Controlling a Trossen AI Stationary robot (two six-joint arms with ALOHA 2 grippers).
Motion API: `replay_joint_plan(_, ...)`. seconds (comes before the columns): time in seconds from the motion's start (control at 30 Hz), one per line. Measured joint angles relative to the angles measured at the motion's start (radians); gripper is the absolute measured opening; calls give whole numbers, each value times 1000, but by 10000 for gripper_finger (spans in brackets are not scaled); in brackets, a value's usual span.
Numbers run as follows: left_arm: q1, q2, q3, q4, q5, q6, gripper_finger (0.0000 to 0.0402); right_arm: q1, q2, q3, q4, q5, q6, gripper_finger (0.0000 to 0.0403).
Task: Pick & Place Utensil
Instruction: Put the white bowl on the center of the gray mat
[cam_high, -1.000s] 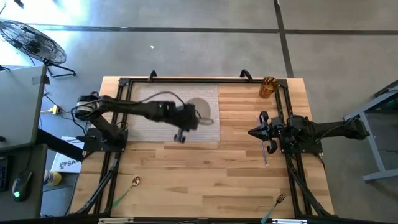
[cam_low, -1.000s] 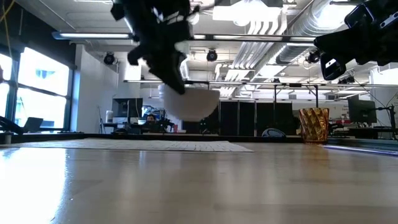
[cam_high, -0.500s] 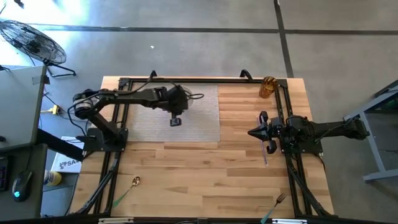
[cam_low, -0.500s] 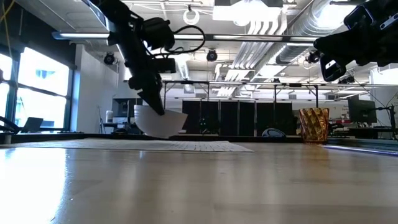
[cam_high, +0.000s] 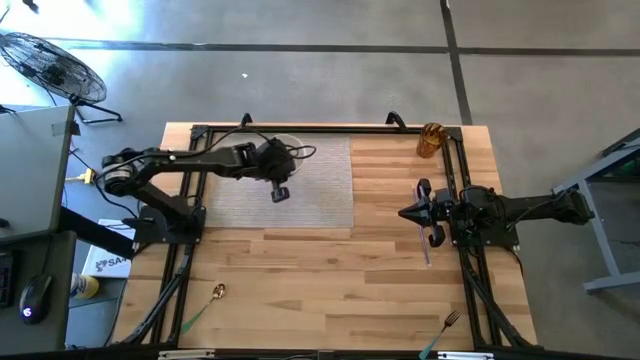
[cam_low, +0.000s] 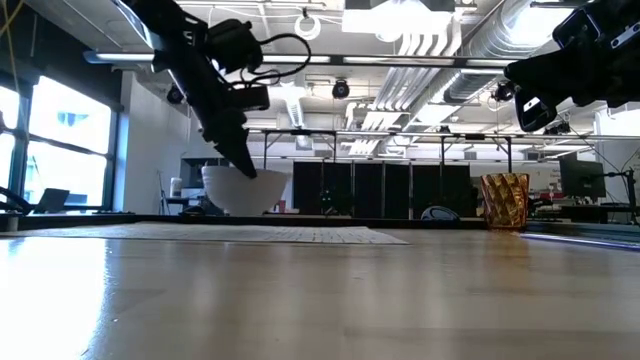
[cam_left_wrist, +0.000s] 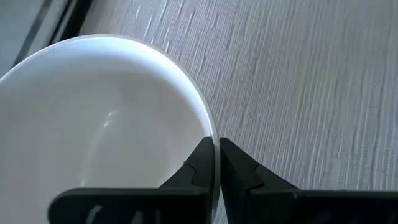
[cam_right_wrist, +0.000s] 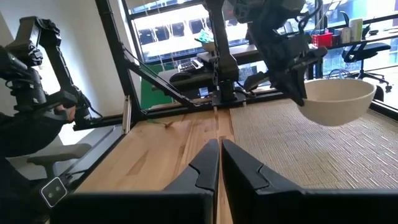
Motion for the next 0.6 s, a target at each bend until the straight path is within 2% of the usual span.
replay_joint_plan(0.13,-1,0,-58,59,0,-49,5,0,0,0,0,0,0,12)
replay_joint_plan(0.3,-1,0,-131,177,66,-83,5,0,0,0,0,0,0,12)
replay_joint_plan(0.6,-1,-6,-135,180,56,-84,16,0,0,0,-1,0,0,12)
